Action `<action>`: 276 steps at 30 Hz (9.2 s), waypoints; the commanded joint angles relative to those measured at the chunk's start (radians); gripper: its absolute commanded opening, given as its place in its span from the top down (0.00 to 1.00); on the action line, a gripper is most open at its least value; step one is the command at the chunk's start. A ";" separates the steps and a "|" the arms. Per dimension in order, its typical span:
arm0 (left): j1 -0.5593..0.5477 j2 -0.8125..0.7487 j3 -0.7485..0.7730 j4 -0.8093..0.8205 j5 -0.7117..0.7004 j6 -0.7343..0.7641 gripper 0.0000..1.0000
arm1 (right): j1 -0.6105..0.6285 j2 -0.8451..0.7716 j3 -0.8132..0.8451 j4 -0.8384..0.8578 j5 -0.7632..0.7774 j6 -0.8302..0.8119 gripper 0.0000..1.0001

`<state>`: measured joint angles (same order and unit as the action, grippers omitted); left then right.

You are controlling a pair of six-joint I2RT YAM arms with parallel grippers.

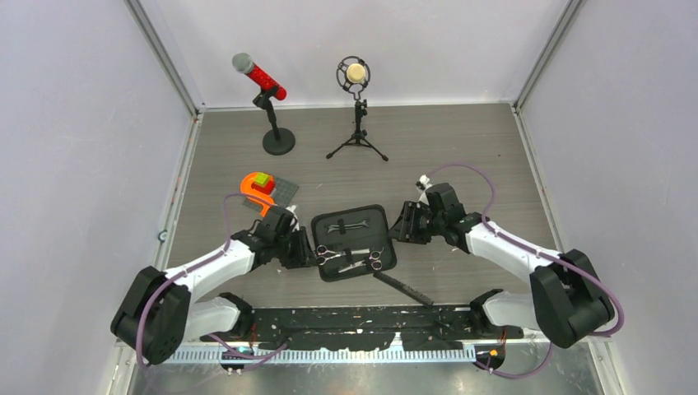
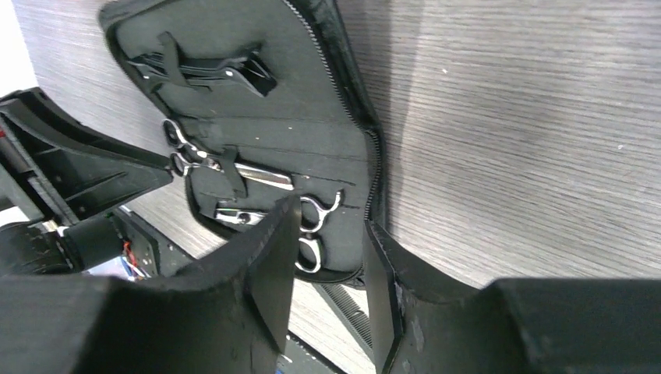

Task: Sort the hair-cutting tools
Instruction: Adjust the scissors in the hairdressing tool bag.

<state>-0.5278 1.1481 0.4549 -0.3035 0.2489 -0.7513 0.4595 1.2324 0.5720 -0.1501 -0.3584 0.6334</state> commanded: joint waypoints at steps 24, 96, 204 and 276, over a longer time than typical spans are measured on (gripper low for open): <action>-0.053 0.052 0.073 0.114 0.077 -0.081 0.96 | 0.078 0.188 -0.046 0.144 0.057 -0.029 0.92; -0.146 0.050 0.089 0.031 -0.129 -0.005 1.00 | 0.179 -0.006 0.160 -0.091 0.267 -0.104 0.84; -0.117 0.281 0.503 -0.253 -0.184 0.632 0.27 | 0.251 0.364 0.164 0.091 0.181 -0.435 0.95; -0.348 0.643 0.697 -0.381 -0.309 0.709 0.65 | 0.048 0.450 0.315 -0.014 0.066 -0.634 0.95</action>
<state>-0.8692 1.7607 1.1244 -0.6392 -0.0505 -0.0441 0.5129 1.6844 0.8974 -0.1864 -0.2832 0.0021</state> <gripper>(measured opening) 0.452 0.087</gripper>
